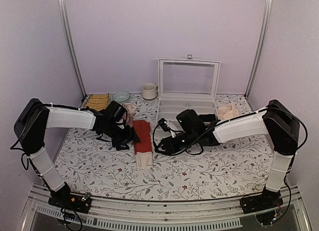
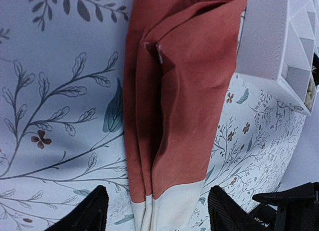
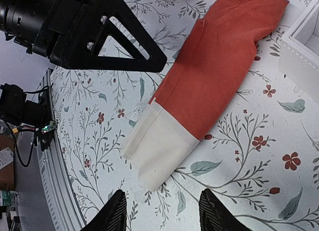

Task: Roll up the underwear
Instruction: Smooth out the underwear at the center of the board, then roll the underwear at the center of the board.

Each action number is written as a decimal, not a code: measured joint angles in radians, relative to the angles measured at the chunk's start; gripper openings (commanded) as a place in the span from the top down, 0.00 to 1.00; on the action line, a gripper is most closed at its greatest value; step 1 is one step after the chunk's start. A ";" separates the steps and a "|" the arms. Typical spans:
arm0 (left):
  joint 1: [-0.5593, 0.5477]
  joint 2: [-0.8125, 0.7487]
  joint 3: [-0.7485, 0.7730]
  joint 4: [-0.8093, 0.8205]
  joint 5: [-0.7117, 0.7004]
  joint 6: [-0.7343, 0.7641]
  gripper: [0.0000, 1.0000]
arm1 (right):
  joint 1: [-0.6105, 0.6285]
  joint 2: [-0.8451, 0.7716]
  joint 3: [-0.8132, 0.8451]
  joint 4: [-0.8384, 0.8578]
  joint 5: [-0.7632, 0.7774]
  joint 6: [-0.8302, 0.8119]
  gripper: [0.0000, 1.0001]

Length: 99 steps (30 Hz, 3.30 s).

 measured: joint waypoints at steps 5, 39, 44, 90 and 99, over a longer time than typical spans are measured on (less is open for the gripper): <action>-0.014 0.035 0.002 -0.005 0.027 -0.008 0.45 | 0.000 -0.014 -0.028 -0.003 0.000 0.009 0.51; -0.003 0.129 0.085 -0.171 0.021 0.214 1.00 | 0.000 -0.072 -0.031 -0.048 -0.004 0.000 0.51; 0.010 0.113 0.065 -0.193 0.022 0.273 0.91 | 0.007 -0.072 0.011 -0.068 -0.014 -0.013 0.51; 0.216 -0.371 0.021 -0.244 -0.052 0.217 0.00 | 0.282 0.254 0.360 -0.146 0.232 -0.480 0.46; 0.220 -0.372 0.008 -0.243 -0.035 0.209 0.00 | 0.282 0.308 0.360 -0.132 0.276 -0.535 0.46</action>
